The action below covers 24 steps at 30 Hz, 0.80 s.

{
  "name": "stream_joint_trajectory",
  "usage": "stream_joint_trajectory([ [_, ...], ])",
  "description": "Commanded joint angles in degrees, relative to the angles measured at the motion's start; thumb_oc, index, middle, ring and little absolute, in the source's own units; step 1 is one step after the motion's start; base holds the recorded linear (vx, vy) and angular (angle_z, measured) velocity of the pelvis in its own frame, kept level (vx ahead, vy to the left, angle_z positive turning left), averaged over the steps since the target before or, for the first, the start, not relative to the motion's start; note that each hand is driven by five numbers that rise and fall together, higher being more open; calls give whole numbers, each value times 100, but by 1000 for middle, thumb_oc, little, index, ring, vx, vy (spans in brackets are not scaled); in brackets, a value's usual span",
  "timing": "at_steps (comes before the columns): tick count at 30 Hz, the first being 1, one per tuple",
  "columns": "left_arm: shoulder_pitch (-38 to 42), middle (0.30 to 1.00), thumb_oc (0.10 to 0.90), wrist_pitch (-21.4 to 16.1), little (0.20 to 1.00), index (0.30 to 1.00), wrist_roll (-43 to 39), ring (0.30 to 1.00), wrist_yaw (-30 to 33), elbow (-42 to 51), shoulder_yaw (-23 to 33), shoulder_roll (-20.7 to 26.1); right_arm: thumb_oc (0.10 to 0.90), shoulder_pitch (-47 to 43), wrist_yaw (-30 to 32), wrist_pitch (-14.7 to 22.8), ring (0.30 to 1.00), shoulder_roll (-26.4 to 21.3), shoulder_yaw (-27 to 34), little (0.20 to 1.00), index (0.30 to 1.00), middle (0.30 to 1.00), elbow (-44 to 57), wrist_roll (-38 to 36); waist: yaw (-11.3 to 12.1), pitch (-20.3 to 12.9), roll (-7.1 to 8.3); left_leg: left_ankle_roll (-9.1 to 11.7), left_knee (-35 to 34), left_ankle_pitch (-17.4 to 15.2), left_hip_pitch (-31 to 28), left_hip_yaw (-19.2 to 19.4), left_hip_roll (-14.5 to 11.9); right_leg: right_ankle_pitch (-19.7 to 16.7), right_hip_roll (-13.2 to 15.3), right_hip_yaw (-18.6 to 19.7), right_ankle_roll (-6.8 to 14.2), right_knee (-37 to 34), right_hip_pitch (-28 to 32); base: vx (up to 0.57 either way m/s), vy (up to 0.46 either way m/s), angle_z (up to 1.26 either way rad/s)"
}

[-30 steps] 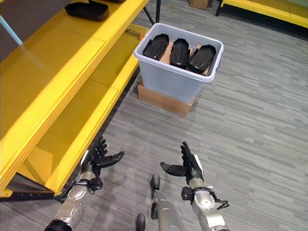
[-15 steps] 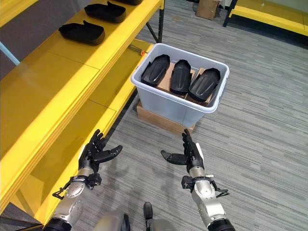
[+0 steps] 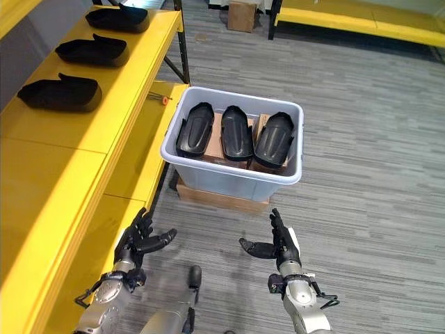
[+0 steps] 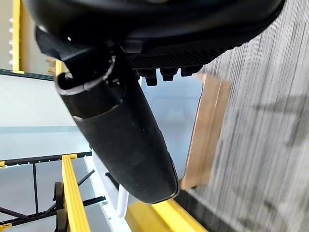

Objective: Move parts from the plastic box to the shelf.

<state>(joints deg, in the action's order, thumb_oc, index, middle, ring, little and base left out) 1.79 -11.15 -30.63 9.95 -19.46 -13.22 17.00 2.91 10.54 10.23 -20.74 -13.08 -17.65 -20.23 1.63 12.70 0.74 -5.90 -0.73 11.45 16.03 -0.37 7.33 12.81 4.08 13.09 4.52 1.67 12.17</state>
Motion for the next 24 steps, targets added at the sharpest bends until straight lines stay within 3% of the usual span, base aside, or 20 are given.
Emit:
stream_joint_trajectory([
  [1, 415, 1000, 900, -580, 1000, 1000, 186, 1000, 212, 550, 66, 200, 900, -646, 46, 549, 1000, -12, 26, 1000, 1000, 1000, 577, 111, 219, -510, 247, 430, 638, -620, 601, -145, -407, -1143, 234, -264, 183, 441, -276, 243, 197, -4],
  [3, 486, 1000, 900, -554, 1000, 1000, 190, 1000, 238, 524, 1, 212, 900, -691, 15, 550, 1000, 4, -45, 1000, 1000, 1000, 628, 74, 221, -485, 273, 302, 721, -833, 496, -230, -276, -1739, 106, -141, 305, 1342, -645, 225, 173, -20],
  [5, 510, 1000, 900, -555, 1000, 1000, 191, 1000, 256, 591, 18, 259, 900, -714, -20, 519, 1000, 8, -72, 1000, 1000, 1000, 699, 104, 128, -328, 174, 182, 780, -1044, 266, -226, -238, -2295, 95, -394, 330, 2326, -1160, 189, 207, -10],
  [6, 512, 1000, 900, -553, 1000, 1000, 178, 1000, 245, 605, 17, 274, 900, -722, -42, 505, 1000, 5, -95, 1000, 1000, 1000, 722, 121, 58, -247, 59, 149, 736, -1066, 104, -264, -273, -2333, 10, -505, 285, 2701, -1508, 180, 235, 4],
  [7, 503, 1000, 900, -549, 1000, 1000, 172, 1000, 228, 617, 21, 296, 900, -723, -66, 501, 1000, 29, -113, 1000, 1000, 1000, 724, 127, 30, -156, -37, 96, 723, -1147, -68, -260, -301, -2275, -18, -725, 218, 2989, -1778, 114, 153, 19],
  [8, 504, 1000, 900, -549, 1000, 1000, 172, 1000, 227, 616, 24, 295, 900, -725, -66, 501, 1000, 29, -114, 1000, 1000, 1000, 725, 127, 16, -138, -23, 96, 733, -1156, -79, -266, -282, -2245, -1, -734, 216, 3028, -1773, 195, 193, 7],
  [9, 466, 1000, 900, -541, 1000, 1000, 185, 1000, 219, 601, 59, 302, 900, -703, -78, 482, 1000, 60, -112, 1000, 1000, 1000, 727, 164, -12, -53, -114, 60, 703, -1265, -294, -262, -279, -2037, 108, -1041, 136, 3114, -2067, 169, 137, 9],
  [10, 432, 1000, 900, -545, 1000, 1000, 177, 1000, 198, 619, 48, 292, 900, -668, -92, 473, 1000, 37, -103, 1000, 1000, 1000, 769, 176, -85, -16, -189, 53, 696, -1293, -420, -329, -270, -1871, -33, -1026, 104, 3168, -2299, 268, 183, -1],
  [11, 429, 1000, 900, -556, 1000, 1000, 162, 1000, 191, 570, 38, 282, 900, -672, -99, 487, 1000, 29, -116, 1000, 1000, 1000, 743, 152, -132, 33, -255, 54, 656, -1338, -572, -371, -272, -1476, -267, -1049, 44, 3215, -2607, 371, 99, 13],
  [12, 430, 1000, 900, -581, 1000, 1000, 158, 1000, 167, 554, 74, 277, 900, -705, -75, 485, 1000, 34, -72, 1000, 1000, 1000, 747, 128, -171, 83, -253, 101, 561, -1441, -849, -394, -227, -1116, -195, -1398, -4, 2362, -2764, 391, 61, 4],
  [16, 353, 1000, 900, -582, 1000, 1000, 185, 1000, 122, 502, 184, 187, 900, -708, -33, 473, 1000, 16, -8, 1000, 1000, 1000, 703, 241, -212, 141, -212, 248, 458, -1672, -1247, -422, -212, -1599, 260, -1701, 147, 556, -2866, 284, -42, -7],
  [17, 351, 1000, 900, -583, 1000, 1000, 185, 1000, 121, 502, 183, 184, 900, -705, -32, 473, 1000, 15, -9, 1000, 1000, 1000, 703, 242, -213, 149, -230, 250, 455, -1686, -1268, -428, -231, -1620, 241, -1714, 146, 503, -2821, 257, -88, -5],
  [19, 312, 1000, 900, -586, 1000, 1000, 195, 1000, 102, 482, 196, 127, 900, -699, -22, 447, 1000, -2, 62, 1000, 1000, 1000, 708, 309, -269, 150, -185, 294, 399, -1801, -1490, -534, -184, -2011, 356, -1589, 280, 29, -2852, 240, -84, 13],
  [20, 312, 1000, 900, -587, 1000, 1000, 196, 1000, 102, 482, 195, 125, 900, -699, -22, 447, 1000, -3, 62, 1000, 1000, 1000, 707, 309, -269, 156, -192, 295, 392, -1804, -1503, -536, -191, -2018, 349, -1594, 279, 13, -2834, 177, -69, 32],
  [24, 357, 1000, 900, -567, 1000, 1000, 241, 1000, 55, 348, 93, 48, 900, -626, -55, 471, 1000, -29, 109, 1000, 1000, 1000, 684, 278, -386, -4, -103, 404, 267, -1980, -1818, -839, -241, -2219, 227, -955, 263, -309, -2618, 258, -141, 47],
])
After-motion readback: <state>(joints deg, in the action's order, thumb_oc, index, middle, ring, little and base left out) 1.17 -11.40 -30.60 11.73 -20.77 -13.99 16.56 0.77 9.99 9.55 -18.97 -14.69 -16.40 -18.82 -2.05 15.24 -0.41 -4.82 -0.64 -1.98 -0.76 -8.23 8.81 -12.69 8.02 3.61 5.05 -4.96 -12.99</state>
